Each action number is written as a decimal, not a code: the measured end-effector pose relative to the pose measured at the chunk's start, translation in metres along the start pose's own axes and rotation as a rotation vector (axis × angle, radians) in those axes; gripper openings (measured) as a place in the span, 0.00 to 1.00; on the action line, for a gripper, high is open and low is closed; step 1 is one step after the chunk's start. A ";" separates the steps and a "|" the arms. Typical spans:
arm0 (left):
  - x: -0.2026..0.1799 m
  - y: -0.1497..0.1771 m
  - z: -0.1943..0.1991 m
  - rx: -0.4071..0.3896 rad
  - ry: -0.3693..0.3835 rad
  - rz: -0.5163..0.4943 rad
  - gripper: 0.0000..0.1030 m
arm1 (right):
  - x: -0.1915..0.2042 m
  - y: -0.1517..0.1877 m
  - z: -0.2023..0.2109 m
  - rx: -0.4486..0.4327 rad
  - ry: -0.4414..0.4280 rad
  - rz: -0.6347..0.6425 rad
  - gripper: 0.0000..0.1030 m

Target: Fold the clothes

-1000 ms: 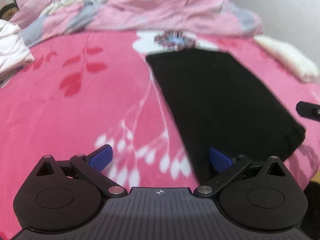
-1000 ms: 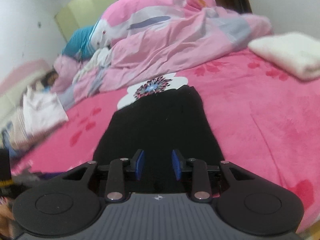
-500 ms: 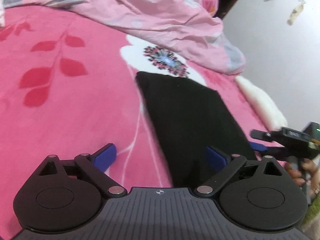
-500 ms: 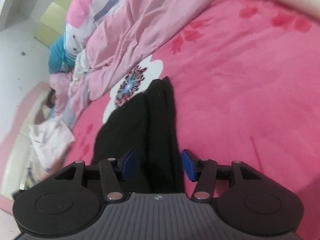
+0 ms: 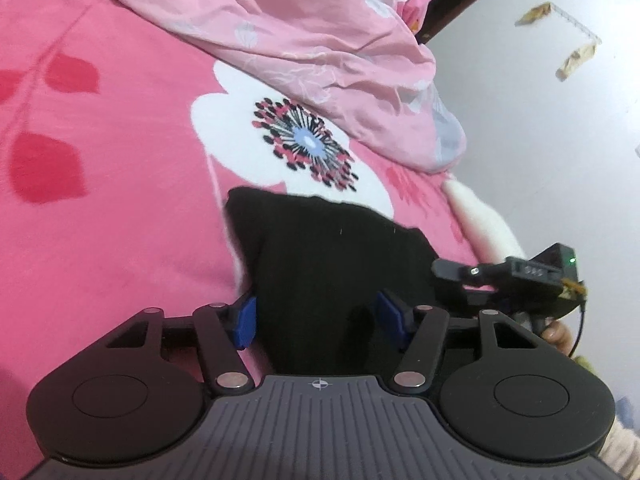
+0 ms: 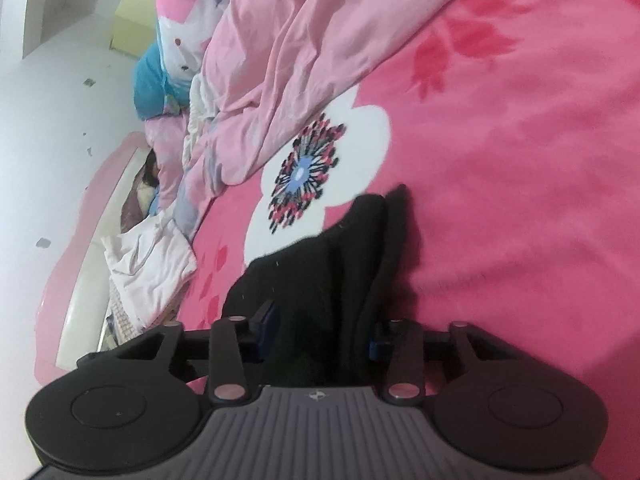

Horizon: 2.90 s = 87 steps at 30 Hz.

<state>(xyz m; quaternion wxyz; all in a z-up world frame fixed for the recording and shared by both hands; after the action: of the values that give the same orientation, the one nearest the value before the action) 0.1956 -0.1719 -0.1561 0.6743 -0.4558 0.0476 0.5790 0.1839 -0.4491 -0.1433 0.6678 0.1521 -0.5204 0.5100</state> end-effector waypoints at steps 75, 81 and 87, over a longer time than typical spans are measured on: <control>-0.436 -0.073 -0.142 -0.314 0.179 -0.576 0.05 | 0.068 -0.168 0.393 -0.835 0.730 0.689 0.07; -0.437 -0.067 -0.121 -0.306 0.239 -0.560 0.05 | 0.084 -0.144 0.407 -0.848 0.707 0.711 0.07; -0.449 -0.056 -0.106 -0.299 0.256 -0.591 0.05 | 0.088 -0.128 0.417 -0.866 0.677 0.661 0.07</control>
<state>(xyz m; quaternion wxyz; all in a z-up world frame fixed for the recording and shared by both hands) 0.1451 -0.5692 0.0798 0.7271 -0.6125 -0.0872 0.2976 0.0603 -0.7647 0.1451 0.6036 -0.4693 -0.4591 0.4524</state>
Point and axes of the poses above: each gripper's, at about its wrist camera, not at the fingertips, and z roughly against the way its jaws point, x to its left, y to its underside, the point moved 9 cm from there along -z, roughly the way its jaws point, and after that the axes turned 5 degrees about -y, right-handed, at the moved point
